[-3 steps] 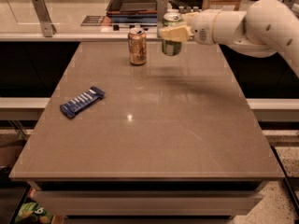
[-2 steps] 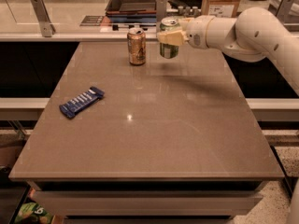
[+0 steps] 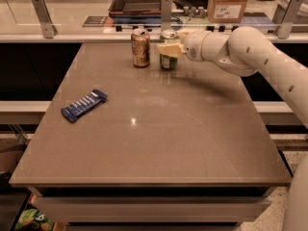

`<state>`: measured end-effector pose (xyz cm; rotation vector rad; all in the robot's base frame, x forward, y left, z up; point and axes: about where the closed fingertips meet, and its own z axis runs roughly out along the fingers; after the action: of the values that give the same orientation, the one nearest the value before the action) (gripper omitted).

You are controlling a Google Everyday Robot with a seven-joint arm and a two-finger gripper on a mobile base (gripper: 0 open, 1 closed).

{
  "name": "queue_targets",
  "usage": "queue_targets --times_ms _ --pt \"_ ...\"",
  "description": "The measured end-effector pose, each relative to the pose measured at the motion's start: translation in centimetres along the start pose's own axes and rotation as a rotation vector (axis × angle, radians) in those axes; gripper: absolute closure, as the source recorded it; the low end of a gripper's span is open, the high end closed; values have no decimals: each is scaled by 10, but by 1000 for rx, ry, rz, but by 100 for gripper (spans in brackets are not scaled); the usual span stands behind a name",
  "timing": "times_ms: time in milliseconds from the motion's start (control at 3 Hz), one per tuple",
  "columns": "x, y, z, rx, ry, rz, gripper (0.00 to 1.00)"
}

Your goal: Move green can near orange can

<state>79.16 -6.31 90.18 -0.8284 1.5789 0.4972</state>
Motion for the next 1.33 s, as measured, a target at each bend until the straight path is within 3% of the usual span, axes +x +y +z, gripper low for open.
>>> queue_targets --times_ms 333,1333 --pt "0 2 2 -4 0 0 82" --pt "0 8 10 -17 -2 2 12"
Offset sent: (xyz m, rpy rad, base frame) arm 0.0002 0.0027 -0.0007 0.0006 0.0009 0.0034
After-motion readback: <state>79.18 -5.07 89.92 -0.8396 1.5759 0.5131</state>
